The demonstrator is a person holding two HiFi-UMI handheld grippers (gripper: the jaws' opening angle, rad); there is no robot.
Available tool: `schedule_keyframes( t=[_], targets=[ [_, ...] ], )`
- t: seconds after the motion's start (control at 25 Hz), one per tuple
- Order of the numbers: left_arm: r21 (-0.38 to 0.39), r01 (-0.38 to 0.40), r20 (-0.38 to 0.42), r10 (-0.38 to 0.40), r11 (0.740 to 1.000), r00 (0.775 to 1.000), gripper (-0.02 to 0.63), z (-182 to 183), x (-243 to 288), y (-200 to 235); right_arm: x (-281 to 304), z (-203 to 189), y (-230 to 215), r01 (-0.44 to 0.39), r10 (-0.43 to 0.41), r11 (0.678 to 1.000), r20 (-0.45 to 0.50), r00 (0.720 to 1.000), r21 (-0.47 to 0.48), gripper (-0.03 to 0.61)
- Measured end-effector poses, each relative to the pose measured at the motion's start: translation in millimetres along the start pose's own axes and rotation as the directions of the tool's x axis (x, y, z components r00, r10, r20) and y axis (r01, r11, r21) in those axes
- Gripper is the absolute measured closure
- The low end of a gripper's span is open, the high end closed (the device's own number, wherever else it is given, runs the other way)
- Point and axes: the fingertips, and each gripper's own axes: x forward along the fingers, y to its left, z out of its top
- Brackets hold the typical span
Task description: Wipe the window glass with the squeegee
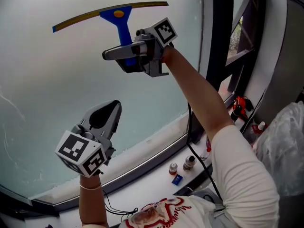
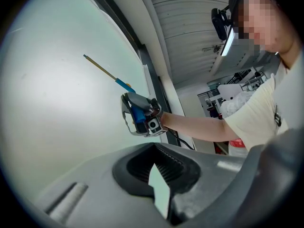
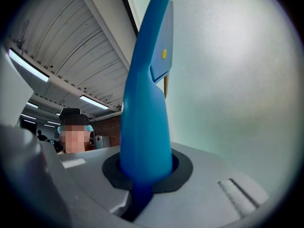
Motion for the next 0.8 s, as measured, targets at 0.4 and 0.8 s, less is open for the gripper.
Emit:
schedule_keyframes(
  t=[0.4, 0.8],
  targets=[
    [-0.086, -0.018, 0.017, 0.019, 0.996, 1.000, 0.608, -27, -8, -10, -2, -32, -4, -0.016, 0.016, 0.999, 0.002, 1.000, 0.030, 0.532],
    [-0.149, -0.030, 0.025, 0.034, 0.988, 0.999, 0.608, -52, -18, -23, -1, -66, -10, -0.027, 0.026, 0.998, 0.014, 1.000, 0.062, 0.525]
  ],
)
